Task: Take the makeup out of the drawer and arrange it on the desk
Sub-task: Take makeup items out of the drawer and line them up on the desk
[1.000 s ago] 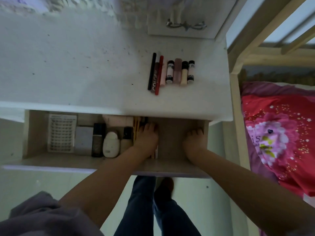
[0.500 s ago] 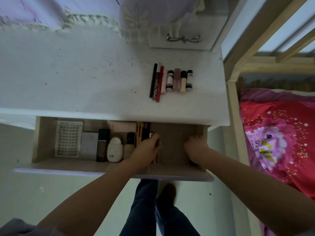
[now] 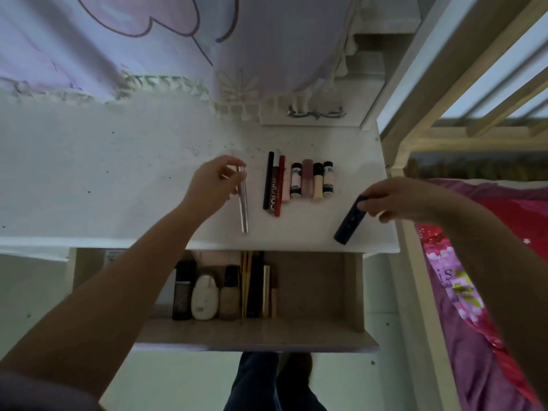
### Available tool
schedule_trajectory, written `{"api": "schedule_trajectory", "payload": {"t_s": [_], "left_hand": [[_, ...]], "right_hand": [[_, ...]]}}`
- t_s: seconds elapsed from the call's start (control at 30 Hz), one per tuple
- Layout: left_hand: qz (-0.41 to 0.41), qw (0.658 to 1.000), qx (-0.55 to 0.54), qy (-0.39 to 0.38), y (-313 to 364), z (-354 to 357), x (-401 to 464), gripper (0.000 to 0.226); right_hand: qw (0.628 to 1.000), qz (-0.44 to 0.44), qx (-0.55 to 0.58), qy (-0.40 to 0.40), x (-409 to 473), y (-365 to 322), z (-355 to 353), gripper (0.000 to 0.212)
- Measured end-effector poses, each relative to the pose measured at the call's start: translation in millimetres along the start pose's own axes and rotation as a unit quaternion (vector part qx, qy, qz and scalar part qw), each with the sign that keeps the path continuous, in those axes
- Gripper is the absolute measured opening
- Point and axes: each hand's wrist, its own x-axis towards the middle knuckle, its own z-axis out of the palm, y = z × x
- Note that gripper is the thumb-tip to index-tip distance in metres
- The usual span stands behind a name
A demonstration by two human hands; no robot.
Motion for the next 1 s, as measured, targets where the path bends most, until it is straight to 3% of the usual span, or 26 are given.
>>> {"api": "schedule_trajectory", "payload": {"t_s": [0.13, 0.37, 0.73, 0.83, 0.9, 0.97, 1.0], "left_hand": [[-0.044, 0.999, 0.029, -0.007, -2, 18, 44, 0.02], [-0.069, 0.996, 0.039, 0.028, 0, 53, 67, 0.016], [-0.099, 0.995, 0.011, 0.016, 0, 42, 25, 0.032], [-0.027, 0.997, 0.05, 0.05, -6, 34, -15, 0.022], [0.051, 0.995, 0.062, 0.052, -21, 34, -59, 0.012], [0.091, 0.991, 0.093, -0.02, -42, 45, -104, 0.012], [0.091, 0.986, 0.123, -0.07, -56, 54, -120, 0.014]], "right_hand": [[0.999, 0.011, -0.015, 0.035, 44, -10, -21, 0.028], [0.988, -0.006, 0.032, 0.153, 85, -20, -14, 0.029], [0.974, -0.012, 0.114, 0.197, 73, 3, 13, 0.025], [0.969, -0.002, 0.121, 0.217, 56, 10, 25, 0.027], [0.955, -0.036, 0.091, 0.281, 34, 20, 52, 0.021], [0.943, -0.115, 0.02, 0.31, 10, 30, 97, 0.018], [0.95, -0.15, -0.015, 0.273, 3, 36, 124, 0.018]]}}
